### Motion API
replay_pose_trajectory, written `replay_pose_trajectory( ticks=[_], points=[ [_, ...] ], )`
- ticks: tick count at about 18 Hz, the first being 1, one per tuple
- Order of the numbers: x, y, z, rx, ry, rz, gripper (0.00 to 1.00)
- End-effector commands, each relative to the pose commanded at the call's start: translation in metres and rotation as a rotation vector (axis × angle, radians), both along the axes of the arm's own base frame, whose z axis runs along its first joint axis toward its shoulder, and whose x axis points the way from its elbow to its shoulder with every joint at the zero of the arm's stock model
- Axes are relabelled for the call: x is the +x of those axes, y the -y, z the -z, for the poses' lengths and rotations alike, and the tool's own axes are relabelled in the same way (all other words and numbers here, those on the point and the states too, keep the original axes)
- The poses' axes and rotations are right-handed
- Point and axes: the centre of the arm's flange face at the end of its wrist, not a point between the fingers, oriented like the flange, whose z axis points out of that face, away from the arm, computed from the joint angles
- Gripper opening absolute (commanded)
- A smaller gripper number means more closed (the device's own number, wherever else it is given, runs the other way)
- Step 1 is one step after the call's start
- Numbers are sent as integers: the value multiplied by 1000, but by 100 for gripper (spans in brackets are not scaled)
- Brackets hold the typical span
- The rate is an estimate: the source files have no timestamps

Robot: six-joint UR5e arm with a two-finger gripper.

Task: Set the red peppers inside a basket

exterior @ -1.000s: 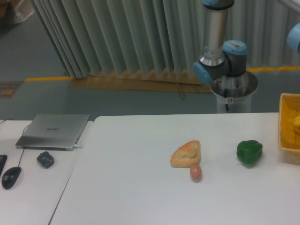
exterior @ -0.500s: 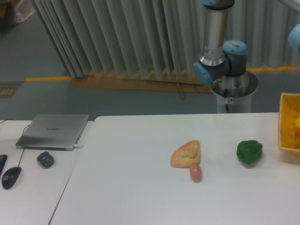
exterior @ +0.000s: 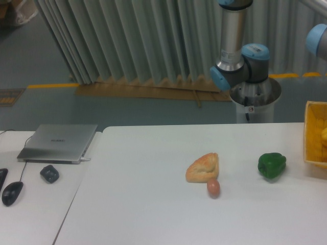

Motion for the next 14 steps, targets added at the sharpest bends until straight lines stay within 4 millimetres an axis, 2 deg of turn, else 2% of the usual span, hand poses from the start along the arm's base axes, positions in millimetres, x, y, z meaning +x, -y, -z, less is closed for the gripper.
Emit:
replay_pose_trajectory(
  ticks=[2, 12, 14],
  points=[
    [13, -20, 1, -5, -18, -18, 100],
    [71, -83, 5, -15, -55, -137, 100],
    [85, -101, 8, -3, -69, -162, 100]
  ],
)
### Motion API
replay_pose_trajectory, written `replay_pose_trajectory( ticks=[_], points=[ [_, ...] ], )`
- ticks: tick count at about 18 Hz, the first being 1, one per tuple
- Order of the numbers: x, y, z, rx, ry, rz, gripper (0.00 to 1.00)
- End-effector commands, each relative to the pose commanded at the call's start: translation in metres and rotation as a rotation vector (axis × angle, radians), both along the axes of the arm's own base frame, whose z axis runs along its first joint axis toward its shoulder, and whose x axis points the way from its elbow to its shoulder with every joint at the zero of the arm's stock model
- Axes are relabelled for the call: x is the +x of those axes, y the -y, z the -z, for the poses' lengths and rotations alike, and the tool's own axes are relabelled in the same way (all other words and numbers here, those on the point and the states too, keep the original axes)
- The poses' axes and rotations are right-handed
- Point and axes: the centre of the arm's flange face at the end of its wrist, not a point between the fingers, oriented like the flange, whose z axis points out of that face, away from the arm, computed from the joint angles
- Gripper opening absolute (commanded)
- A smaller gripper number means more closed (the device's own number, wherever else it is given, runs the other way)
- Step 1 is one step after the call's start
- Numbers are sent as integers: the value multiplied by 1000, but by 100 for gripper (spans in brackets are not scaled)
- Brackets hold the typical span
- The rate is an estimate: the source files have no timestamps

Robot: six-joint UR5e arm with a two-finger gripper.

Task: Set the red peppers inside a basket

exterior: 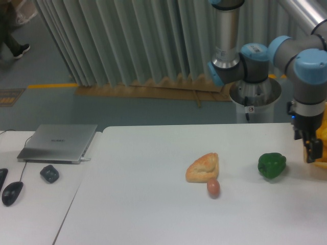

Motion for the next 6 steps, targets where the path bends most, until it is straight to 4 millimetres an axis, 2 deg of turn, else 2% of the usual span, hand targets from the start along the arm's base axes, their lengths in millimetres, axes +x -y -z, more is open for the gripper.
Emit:
replay_pose_trajectory(
  ticks=[2, 6],
  points=[
    [6, -7, 1, 4, -4, -3, 100],
    [31, -25, 1, 7, -5, -20, 100]
  ],
)
